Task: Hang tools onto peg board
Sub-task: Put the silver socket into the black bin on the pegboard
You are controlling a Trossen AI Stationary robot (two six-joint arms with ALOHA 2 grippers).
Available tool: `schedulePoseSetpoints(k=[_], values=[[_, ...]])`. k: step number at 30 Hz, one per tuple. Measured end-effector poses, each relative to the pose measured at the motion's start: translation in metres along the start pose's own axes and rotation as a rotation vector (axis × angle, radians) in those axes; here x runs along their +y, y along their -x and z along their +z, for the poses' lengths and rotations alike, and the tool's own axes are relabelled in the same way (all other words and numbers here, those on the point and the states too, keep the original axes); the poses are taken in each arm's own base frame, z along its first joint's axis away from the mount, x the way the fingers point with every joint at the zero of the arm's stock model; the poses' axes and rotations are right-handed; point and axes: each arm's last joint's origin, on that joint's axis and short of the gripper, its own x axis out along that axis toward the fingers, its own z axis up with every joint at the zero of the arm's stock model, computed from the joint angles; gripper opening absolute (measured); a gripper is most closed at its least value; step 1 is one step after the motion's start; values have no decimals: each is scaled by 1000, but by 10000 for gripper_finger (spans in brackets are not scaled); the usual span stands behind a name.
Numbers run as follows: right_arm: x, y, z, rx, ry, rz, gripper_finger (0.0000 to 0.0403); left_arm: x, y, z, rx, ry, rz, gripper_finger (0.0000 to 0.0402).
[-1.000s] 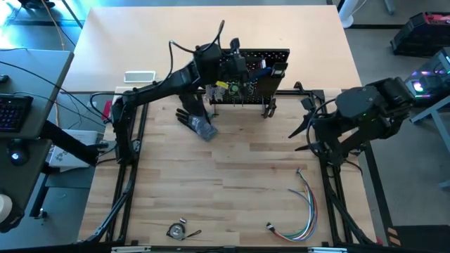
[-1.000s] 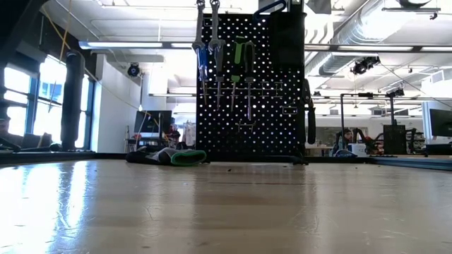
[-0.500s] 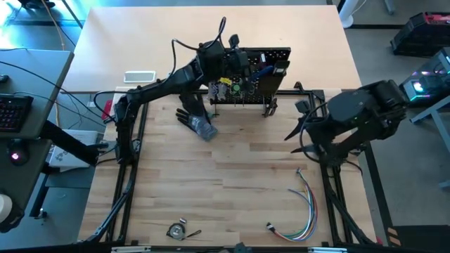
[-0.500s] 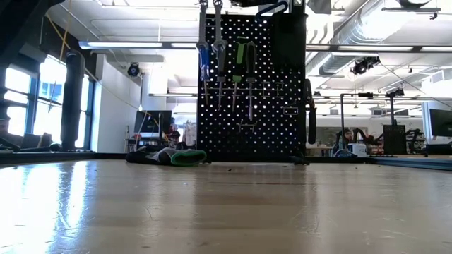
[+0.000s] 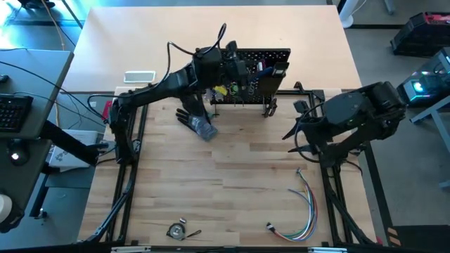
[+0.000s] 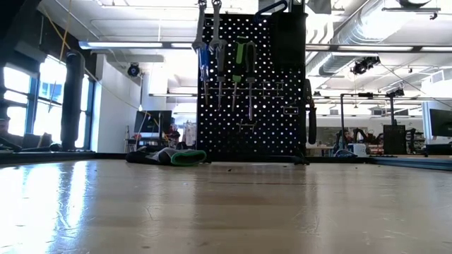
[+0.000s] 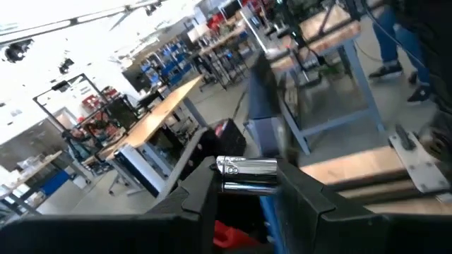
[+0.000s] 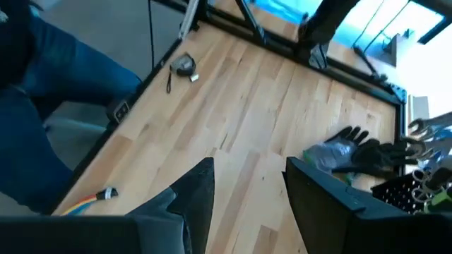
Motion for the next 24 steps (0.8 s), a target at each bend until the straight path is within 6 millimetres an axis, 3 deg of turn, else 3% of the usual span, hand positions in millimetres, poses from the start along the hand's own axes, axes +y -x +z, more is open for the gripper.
schedulePoseSetpoints(k=[10,16,20,24], values=[[7,-57,-18,192,-21,30,167,-20,67,42,153,-67,-74,95],[20,-50,-40,58,-14,11,167,-31,110,58,247,-50,-147,95],[23,-44,-65,-83,-31,-101,167,-41,128,63,289,-6,-225,95],[25,-62,-88,-161,39,-242,167,-56,135,67,277,65,-345,95]])
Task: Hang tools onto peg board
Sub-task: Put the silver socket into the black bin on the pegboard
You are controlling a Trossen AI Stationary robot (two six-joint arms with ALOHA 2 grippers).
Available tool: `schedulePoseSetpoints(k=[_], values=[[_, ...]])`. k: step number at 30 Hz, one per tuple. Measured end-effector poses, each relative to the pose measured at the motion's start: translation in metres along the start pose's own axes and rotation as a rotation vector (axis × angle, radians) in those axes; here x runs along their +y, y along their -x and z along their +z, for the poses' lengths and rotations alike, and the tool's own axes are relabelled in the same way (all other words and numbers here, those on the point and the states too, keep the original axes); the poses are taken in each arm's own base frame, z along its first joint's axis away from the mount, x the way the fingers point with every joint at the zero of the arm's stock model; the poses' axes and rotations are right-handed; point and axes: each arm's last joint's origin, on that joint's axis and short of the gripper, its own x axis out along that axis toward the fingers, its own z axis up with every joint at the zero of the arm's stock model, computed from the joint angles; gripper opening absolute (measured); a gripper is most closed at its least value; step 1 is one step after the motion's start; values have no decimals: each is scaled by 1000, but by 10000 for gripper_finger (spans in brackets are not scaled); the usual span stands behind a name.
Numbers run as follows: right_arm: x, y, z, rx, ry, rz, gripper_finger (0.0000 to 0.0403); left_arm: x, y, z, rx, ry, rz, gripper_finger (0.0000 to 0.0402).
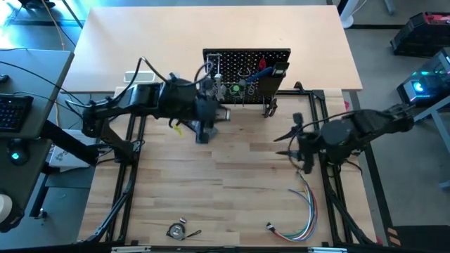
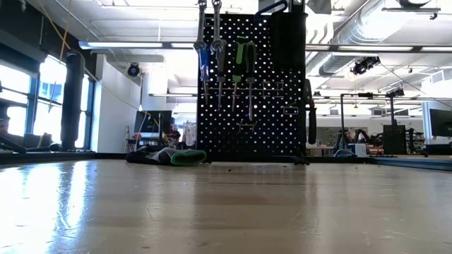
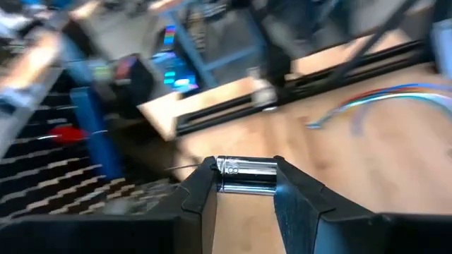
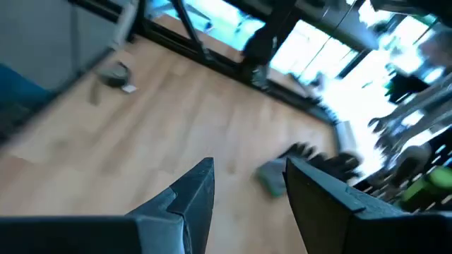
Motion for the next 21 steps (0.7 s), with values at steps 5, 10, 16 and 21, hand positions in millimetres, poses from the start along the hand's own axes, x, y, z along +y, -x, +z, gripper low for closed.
schedulePoseSetpoints(k=[5,10,16,21], values=[[11,-32,-16,-27,232,-142,167,-18,-10,4,-34,49,-162,95],[20,-57,-11,-4,435,-316,167,-29,-29,3,-28,123,-322,95],[38,-76,2,-6,605,-423,167,-34,-41,-2,20,159,-369,95],[53,-87,13,-43,712,-472,167,-32,-46,-4,25,199,-401,95]])
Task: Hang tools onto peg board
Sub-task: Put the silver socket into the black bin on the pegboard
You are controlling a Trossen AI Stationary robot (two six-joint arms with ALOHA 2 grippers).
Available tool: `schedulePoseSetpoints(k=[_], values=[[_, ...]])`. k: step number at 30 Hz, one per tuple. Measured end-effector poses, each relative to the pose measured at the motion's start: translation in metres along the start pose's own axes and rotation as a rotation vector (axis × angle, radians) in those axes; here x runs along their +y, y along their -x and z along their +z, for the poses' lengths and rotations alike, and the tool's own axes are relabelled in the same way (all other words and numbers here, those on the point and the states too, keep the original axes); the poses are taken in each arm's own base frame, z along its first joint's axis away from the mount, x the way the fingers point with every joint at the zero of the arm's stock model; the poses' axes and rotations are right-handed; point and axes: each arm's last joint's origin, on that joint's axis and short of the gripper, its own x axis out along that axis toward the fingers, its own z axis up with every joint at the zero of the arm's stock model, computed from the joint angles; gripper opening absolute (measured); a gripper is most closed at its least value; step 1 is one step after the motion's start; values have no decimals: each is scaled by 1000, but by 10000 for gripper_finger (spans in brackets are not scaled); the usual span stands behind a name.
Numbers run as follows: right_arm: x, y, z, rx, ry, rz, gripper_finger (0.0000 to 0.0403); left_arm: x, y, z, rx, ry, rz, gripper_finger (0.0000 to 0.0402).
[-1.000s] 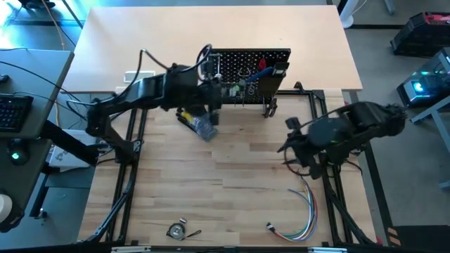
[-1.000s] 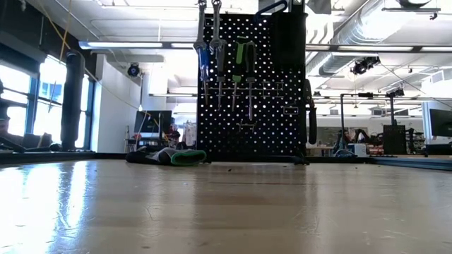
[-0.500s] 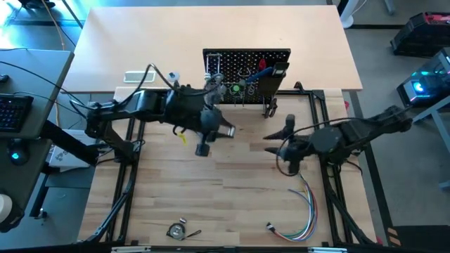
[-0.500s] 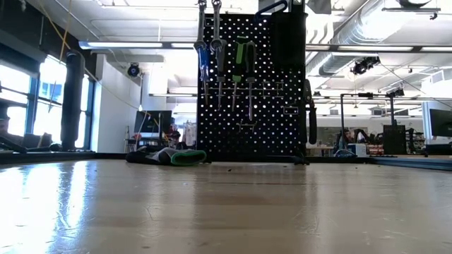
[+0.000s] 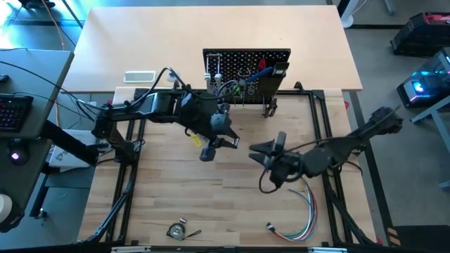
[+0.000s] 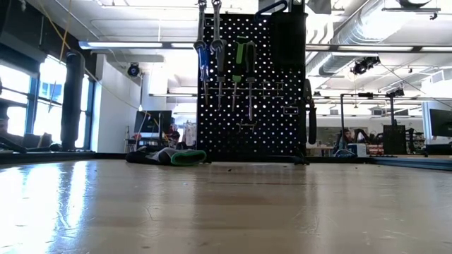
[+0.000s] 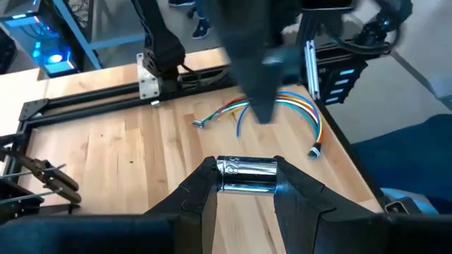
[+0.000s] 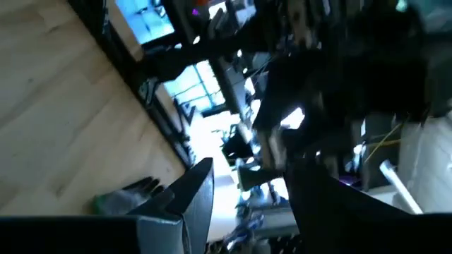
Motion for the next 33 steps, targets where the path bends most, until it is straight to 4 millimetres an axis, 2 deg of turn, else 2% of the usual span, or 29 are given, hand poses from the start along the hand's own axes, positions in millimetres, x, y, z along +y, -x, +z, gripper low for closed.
schedulePoseSetpoints(k=[10,16,22,25,33], values=[[6,-13,13,-32,93,-65,167,-1,-1,1,-13,40,-48,97],[12,-28,14,-33,150,-87,167,-1,-14,0,-11,56,-106,98],[18,-45,9,41,150,-116,164,-1,-25,-3,9,65,-127,100],[17,-47,7,72,138,-126,147,0,-26,-3,9,65,-124,100],[18,-47,7,73,145,-116,64,1,-25,-3,8,64,-119,101]])
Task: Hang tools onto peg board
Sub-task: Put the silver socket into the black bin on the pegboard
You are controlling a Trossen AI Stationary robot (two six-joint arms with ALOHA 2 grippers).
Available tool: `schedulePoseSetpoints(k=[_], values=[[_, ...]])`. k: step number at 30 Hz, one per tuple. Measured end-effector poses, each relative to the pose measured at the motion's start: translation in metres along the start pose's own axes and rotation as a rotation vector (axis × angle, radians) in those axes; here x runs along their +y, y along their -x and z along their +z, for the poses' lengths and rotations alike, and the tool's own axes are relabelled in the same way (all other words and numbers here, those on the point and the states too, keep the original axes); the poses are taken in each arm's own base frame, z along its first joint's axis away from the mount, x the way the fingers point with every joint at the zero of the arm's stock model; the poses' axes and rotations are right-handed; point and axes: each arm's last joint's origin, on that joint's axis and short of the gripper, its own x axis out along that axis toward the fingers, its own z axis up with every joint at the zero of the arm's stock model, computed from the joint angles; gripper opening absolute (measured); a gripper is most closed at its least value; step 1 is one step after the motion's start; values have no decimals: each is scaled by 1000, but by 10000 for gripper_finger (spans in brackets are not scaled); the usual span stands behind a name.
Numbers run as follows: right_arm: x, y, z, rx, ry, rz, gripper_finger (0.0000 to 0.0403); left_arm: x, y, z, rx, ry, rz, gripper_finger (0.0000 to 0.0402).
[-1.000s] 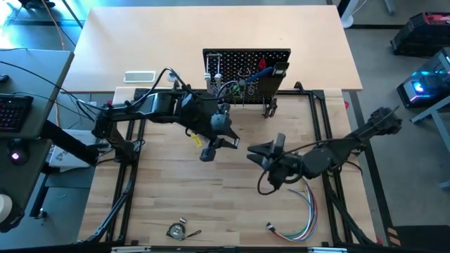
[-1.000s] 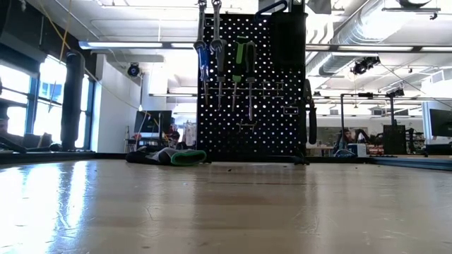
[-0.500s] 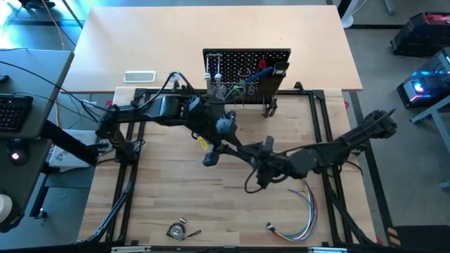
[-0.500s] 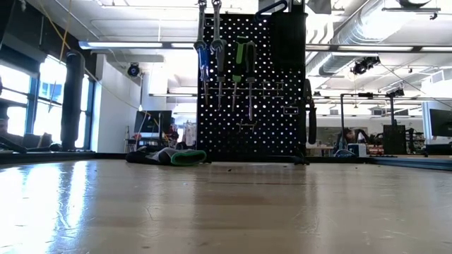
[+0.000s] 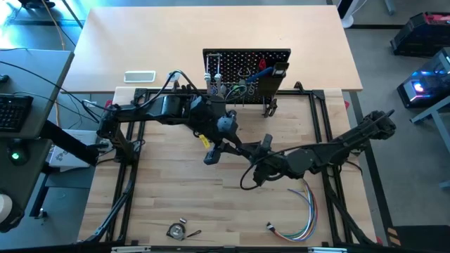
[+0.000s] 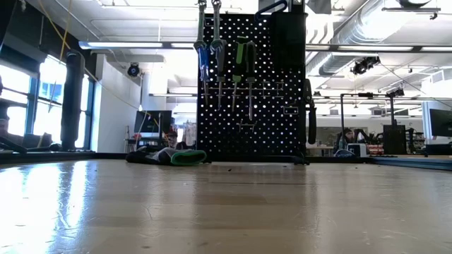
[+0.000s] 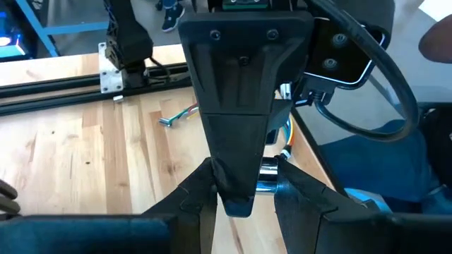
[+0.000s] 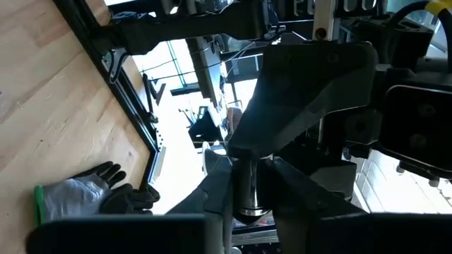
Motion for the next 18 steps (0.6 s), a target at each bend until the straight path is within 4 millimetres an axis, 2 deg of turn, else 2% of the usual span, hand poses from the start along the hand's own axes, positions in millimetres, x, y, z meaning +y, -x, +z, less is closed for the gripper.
schedulePoseSetpoints(k=[11,18], values=[[0,0,0,6,-37,-2,55,1,0,0,2,3,6,103],[-3,6,6,20,-68,-40,55,2,4,2,-18,-10,36,135]])
